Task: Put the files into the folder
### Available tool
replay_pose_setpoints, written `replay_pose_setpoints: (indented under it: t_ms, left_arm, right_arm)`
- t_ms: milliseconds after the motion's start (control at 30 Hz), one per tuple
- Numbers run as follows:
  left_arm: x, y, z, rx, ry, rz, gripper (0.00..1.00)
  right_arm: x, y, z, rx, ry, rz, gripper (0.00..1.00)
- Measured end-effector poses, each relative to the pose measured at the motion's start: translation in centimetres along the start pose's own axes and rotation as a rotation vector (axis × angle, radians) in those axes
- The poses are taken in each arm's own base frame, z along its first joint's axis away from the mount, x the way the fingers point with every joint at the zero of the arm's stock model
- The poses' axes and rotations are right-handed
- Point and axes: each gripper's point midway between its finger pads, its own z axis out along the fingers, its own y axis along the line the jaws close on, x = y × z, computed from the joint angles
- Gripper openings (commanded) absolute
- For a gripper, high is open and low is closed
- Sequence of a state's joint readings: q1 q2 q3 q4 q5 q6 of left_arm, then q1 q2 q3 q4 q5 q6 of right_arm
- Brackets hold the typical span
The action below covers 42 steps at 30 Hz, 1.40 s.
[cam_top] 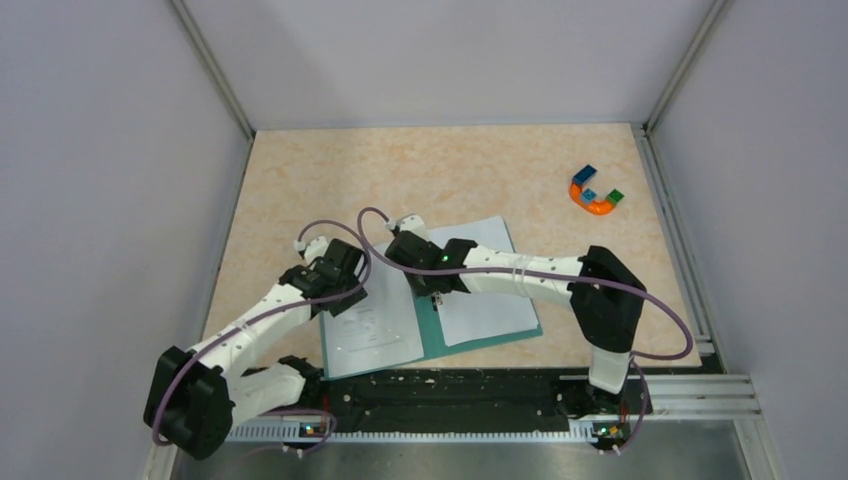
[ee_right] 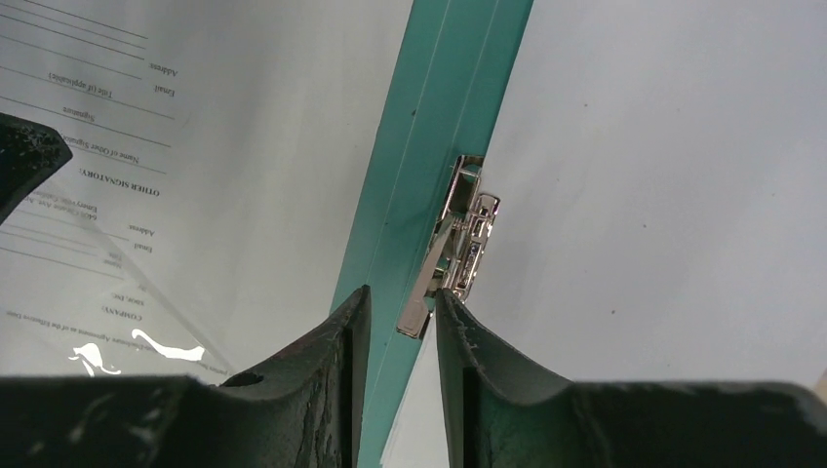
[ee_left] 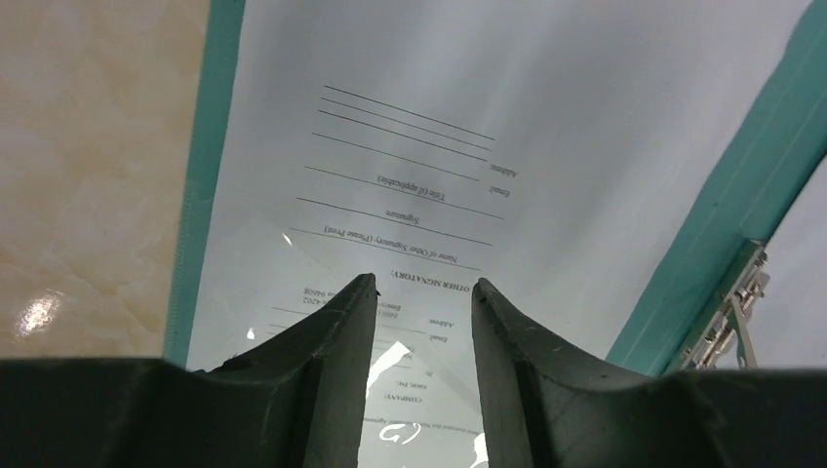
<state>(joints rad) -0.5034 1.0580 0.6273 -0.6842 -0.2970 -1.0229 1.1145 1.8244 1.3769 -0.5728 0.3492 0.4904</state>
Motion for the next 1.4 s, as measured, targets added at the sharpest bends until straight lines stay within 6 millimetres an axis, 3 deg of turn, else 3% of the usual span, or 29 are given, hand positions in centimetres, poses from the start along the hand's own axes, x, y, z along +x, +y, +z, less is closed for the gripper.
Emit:
replay_pose_setpoints:
  t_ms: [400,833,1400]
  left_arm:
    - [0.6,2.3,2.5,-0.133,0.079,-0.047,0.46]
    - [0.8,2.9,3.3,-0.165,0.126,-0.087,0.46]
    - [0.8,3.2,3.5,-0.176,0.143,-0.162,0.44]
  right_arm:
    - [1.1,-0.5,-0.1,0.045,0.039,-0.018,0.24]
    - [1.7,-0.1,0.0,0.046,0.048,0.006,0.13]
    - [5.2,-0.9,0.9,0.054,0.082,0.064,0.0]
